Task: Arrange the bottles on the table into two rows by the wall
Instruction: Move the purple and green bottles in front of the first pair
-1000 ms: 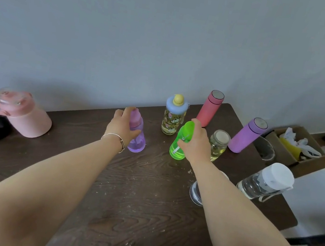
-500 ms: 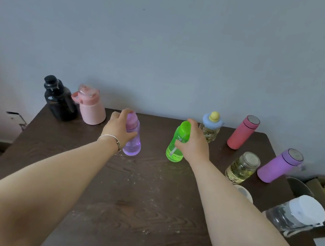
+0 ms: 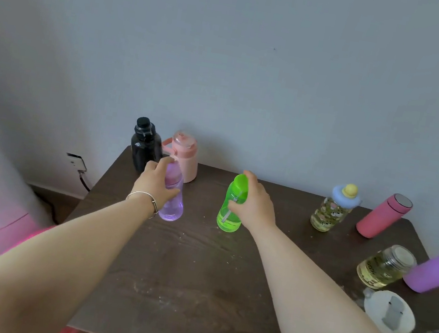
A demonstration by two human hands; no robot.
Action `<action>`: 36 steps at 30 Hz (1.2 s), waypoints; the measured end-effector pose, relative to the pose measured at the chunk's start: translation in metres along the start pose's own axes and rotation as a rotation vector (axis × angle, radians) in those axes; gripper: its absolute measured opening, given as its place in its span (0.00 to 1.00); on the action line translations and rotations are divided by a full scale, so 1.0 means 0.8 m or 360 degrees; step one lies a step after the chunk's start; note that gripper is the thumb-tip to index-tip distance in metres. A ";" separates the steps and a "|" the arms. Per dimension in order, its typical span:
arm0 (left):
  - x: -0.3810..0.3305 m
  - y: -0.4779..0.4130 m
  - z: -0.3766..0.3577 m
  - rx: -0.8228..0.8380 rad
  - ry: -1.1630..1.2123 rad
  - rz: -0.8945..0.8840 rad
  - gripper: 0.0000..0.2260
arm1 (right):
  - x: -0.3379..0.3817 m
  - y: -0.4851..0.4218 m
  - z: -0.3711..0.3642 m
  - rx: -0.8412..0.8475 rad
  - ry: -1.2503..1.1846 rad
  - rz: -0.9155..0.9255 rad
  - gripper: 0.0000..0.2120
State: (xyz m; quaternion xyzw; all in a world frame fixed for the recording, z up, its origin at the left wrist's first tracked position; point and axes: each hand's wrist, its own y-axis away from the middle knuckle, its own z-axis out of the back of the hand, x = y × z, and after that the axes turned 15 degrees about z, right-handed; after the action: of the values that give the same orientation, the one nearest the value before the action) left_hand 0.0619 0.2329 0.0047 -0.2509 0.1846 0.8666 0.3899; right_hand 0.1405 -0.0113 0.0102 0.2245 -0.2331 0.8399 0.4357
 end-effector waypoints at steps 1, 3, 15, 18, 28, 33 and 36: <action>0.012 -0.009 0.009 0.0014 0.0005 -0.0003 0.32 | 0.013 -0.005 -0.011 -0.0009 0.0003 -0.0014 0.40; 0.035 -0.028 0.025 0.0049 0.0010 -0.0005 0.33 | 0.037 -0.016 -0.034 -0.0052 -0.0011 -0.0075 0.41; 0.127 -0.134 0.083 0.0269 0.0074 -0.0097 0.35 | 0.131 -0.075 -0.143 -0.0111 0.0043 -0.0287 0.41; 0.138 -0.155 0.082 0.0299 0.0085 -0.0091 0.35 | 0.135 -0.092 -0.160 -0.0106 0.0063 -0.0291 0.39; 0.153 -0.193 0.068 0.0277 0.0095 -0.0027 0.35 | 0.130 -0.140 -0.203 -0.0002 -0.0008 -0.0196 0.37; 0.151 -0.199 0.064 0.0261 0.0074 -0.0024 0.35 | 0.128 -0.151 -0.222 0.0034 -0.0058 -0.0163 0.42; 0.151 -0.201 0.059 0.0257 0.0060 -0.0030 0.35 | 0.123 -0.154 -0.230 0.0048 -0.0073 -0.0164 0.44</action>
State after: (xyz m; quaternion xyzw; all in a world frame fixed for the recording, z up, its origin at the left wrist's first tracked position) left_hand 0.1027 0.4285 -0.0473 -0.2366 0.2589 0.8403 0.4134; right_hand 0.1606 0.2215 -0.0537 0.2621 -0.2184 0.8143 0.4695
